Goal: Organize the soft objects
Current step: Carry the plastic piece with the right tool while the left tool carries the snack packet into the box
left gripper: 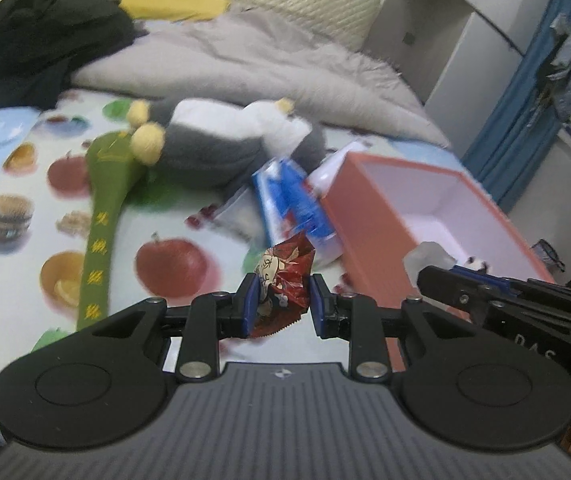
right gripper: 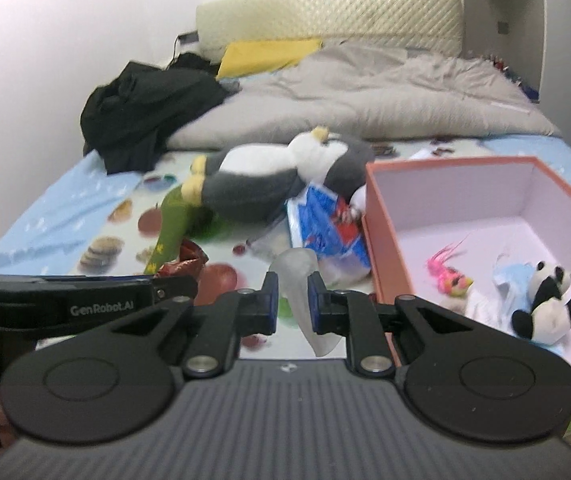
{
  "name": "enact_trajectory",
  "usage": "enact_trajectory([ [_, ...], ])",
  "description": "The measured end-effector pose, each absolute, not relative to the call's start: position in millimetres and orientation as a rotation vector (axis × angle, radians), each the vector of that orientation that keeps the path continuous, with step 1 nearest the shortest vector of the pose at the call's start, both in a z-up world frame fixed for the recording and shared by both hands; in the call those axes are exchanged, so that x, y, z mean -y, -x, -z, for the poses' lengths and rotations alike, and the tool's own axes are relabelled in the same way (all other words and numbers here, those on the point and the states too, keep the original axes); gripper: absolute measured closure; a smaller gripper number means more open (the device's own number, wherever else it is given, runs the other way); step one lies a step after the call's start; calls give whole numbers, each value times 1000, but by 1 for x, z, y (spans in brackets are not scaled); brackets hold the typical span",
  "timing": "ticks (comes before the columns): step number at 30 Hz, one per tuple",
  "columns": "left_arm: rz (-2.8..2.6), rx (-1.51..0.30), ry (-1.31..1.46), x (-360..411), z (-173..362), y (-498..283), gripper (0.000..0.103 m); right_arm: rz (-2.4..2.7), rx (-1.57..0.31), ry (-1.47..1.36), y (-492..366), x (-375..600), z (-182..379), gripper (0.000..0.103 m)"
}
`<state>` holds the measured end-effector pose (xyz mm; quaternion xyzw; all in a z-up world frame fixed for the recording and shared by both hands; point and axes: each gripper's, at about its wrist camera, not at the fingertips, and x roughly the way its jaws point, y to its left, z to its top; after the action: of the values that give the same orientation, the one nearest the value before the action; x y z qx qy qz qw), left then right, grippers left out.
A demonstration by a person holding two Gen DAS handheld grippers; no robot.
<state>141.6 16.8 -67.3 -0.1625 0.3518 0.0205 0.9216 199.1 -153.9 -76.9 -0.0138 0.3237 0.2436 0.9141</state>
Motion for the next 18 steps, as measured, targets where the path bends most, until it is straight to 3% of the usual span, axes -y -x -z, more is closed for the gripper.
enact_trajectory([
  [18, 196, -628, 225, 59, 15, -194, 71, -269, -574, -38, -206, 236, 41, 83],
])
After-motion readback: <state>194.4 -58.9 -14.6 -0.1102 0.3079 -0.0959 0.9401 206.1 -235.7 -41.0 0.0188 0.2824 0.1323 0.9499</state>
